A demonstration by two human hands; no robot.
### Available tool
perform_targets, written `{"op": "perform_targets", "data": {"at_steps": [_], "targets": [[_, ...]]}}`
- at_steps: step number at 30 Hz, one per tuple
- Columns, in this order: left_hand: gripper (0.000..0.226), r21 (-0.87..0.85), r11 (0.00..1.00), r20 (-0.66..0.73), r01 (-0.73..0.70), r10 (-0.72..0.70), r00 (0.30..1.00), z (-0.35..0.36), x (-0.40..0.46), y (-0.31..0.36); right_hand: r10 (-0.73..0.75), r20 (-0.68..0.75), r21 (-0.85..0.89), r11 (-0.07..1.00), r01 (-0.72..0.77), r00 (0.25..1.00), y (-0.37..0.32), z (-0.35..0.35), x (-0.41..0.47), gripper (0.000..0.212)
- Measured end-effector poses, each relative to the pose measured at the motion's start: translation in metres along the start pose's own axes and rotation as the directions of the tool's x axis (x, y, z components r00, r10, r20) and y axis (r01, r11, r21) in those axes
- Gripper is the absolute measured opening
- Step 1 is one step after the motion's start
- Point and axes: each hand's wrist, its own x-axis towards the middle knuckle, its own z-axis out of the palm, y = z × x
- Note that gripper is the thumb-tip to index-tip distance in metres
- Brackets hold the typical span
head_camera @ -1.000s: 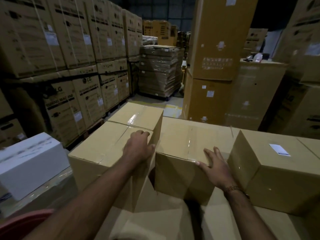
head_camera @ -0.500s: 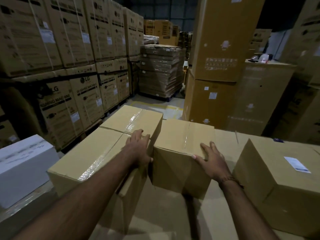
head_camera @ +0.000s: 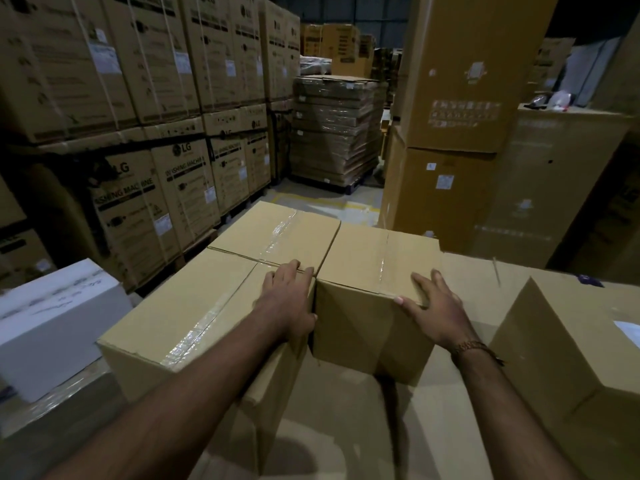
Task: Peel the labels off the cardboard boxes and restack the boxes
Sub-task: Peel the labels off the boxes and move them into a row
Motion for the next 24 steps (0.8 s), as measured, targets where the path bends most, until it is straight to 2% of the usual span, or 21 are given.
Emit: {"op": "perform_targets", "data": {"at_steps": [16,18,20,22,24], "targets": [[0.100,-0.016,1.000,-0.011,-0.009,0.009,1.000,-0.011,-0.012,0.007,0.017,0.014,-0.006,1.000,-0.017,1.000,-0.003,0.001,0.001,0.084],[0.099,-0.020,1.000,-0.020,-0.013,0.013,1.000,-0.013,-0.012,0.008,0.013,-0.055,-0.007,1.000,-0.014,0.998,-0.005,0.002,-0.004,0.087],[0.092,-0.046,0.999,-0.044,-0.010,0.008,0.999,-0.015,-0.011,0.006,0.004,-0.223,0.013,1.000,-0.001,0.975,-0.009,0.003,-0.016,0.084],[0.083,-0.128,0.992,-0.129,-0.010,-0.006,0.992,-0.016,-0.012,0.002,0.016,-0.365,0.099,0.995,0.022,0.931,-0.018,0.002,-0.034,0.071],[0.073,-0.199,0.979,-0.247,-0.046,-0.005,0.969,-0.020,-0.019,0.003,0.020,-0.414,0.150,0.988,0.046,0.910,-0.027,0.002,-0.056,0.053]]}}
